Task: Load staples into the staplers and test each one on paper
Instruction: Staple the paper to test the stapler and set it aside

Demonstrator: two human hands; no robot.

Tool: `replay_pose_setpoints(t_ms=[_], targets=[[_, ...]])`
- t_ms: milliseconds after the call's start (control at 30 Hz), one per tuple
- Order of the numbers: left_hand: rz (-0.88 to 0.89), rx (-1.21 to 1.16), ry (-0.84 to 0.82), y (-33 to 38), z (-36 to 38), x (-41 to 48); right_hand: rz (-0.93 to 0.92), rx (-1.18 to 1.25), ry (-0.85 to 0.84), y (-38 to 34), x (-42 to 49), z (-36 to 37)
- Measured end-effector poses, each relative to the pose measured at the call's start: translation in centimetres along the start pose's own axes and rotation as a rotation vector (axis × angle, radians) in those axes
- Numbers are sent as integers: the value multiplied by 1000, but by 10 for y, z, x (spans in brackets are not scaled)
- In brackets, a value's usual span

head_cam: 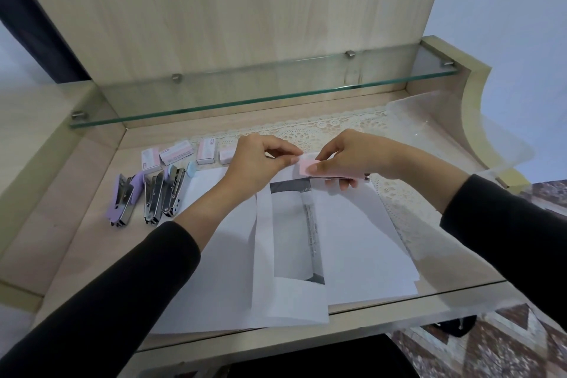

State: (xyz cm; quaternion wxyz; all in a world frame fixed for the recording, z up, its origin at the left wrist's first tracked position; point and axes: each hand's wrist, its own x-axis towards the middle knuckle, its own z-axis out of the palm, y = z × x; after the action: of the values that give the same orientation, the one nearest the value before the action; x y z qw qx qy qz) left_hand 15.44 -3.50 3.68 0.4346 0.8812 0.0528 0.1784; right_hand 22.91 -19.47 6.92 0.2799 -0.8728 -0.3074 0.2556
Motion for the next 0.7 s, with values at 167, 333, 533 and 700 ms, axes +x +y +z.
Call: replay_pose_setpoints(t_ms=[167, 333, 533, 700], targets=[[-78, -6, -46, -1, -1, 3, -37, 266, -241, 12, 1, -11], [-129, -9, -121, 3, -2, 8, -23, 296, -350, 17, 8, -8], [-197, 8, -207, 3, -5, 12, -33, 300, -367, 18, 8, -11], [-261, -11, -244, 3, -4, 15, -14, 277, -375, 17, 9, -12]])
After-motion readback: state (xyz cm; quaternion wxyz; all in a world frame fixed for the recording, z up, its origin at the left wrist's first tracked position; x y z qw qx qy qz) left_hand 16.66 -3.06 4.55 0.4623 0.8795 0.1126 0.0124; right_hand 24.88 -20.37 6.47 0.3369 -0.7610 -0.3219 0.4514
